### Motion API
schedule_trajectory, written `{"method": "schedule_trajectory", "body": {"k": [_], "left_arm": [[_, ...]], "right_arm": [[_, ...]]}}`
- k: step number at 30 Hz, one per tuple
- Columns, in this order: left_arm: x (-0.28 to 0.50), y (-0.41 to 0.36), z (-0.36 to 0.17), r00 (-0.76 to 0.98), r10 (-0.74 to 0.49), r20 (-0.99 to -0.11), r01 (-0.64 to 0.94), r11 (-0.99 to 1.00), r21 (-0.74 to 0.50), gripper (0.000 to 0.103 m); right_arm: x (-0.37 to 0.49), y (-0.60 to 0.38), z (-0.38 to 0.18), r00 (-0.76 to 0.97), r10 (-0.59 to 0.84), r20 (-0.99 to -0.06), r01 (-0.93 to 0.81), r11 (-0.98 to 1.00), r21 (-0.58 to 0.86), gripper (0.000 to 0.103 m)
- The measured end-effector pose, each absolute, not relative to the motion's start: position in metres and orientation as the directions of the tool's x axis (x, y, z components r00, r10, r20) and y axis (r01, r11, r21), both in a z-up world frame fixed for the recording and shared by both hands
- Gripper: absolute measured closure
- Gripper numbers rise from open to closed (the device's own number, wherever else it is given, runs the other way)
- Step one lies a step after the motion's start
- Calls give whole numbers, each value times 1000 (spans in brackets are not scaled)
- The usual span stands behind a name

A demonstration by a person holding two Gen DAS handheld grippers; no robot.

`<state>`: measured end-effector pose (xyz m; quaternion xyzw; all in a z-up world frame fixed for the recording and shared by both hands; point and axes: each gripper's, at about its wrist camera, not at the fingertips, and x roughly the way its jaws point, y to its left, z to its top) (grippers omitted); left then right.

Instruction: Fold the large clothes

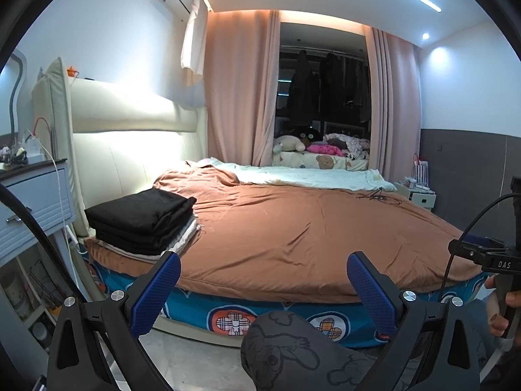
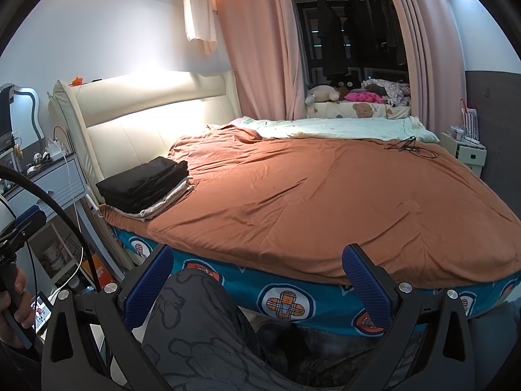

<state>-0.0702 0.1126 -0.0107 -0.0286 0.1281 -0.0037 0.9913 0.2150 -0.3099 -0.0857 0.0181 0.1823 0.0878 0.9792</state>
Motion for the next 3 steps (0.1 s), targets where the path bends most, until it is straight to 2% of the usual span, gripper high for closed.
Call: {"method": "schedule_trajectory", "body": {"k": [3], "left_arm": [[-69,114,-11,967,-19,-255,4,998,-60,0]], "right_arm": [[212,-315,-85,919,181,-350,-165,983,76,0]]}}
